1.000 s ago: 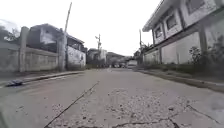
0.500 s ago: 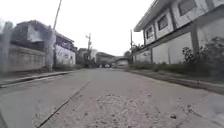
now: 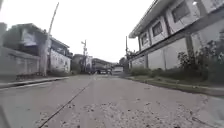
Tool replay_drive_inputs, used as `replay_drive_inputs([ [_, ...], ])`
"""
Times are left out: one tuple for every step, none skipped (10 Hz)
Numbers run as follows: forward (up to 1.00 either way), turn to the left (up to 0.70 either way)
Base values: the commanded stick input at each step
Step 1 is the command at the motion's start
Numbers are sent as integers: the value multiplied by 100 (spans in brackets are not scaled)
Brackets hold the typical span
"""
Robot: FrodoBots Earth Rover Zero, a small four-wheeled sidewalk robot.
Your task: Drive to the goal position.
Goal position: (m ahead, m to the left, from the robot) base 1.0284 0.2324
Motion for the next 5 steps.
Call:
replay_drive_inputs([
  [70, -35],
  [70, -35],
  [70, -35],
  [70, -35],
  [70, -35],
])
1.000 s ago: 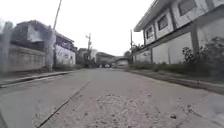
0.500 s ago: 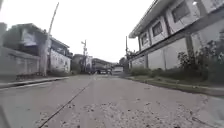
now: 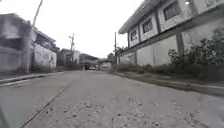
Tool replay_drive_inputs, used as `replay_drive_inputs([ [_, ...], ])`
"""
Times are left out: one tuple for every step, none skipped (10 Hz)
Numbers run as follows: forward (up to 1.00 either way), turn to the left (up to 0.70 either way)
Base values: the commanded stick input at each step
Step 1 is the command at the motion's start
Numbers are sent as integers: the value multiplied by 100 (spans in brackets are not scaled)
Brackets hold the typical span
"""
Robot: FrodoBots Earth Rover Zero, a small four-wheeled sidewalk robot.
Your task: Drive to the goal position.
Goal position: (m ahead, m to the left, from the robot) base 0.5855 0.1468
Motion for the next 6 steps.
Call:
replay_drive_inputs([
  [70, -35],
  [70, -35],
  [70, -35],
  [70, -35],
  [70, -35],
  [70, -35],
])
